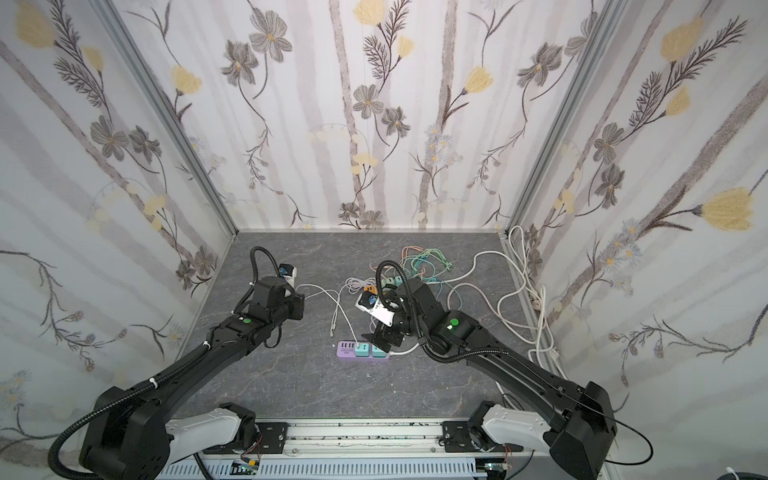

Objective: Insert the plug

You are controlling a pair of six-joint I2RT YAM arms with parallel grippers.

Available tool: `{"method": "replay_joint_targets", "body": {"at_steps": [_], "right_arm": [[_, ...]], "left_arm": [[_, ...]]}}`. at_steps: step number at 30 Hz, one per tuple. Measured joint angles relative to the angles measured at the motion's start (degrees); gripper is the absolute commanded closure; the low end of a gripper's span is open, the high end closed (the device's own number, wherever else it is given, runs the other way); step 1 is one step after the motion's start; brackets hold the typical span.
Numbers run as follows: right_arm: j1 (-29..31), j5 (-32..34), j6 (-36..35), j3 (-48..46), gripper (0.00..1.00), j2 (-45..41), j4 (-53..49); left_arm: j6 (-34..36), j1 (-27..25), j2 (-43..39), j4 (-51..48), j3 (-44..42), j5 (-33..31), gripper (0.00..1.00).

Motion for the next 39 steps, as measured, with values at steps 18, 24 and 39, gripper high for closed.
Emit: {"method": "replay_joint_targets", "body": {"at_steps": [18,24,39], "right_arm": [[-18.64,25.70,24.52,-12.33,0.01,-9.42,13.60],[-26.27,26.40,30.23,-16.37,0.01,-13.14,13.35],[-43.17,33.24,30.69,-26.18,0.01,-13.99,20.33]], "left_arm": [[-0.48,0.04,-10.43,2.10,-5.31,-17.07,0.13],[0.72,0.66,-19.87,6.67,-11.06,-27.76,0.00],[-8.31,5.73,-23.50,13.35,-20.98,-30.64,0.00]]}}
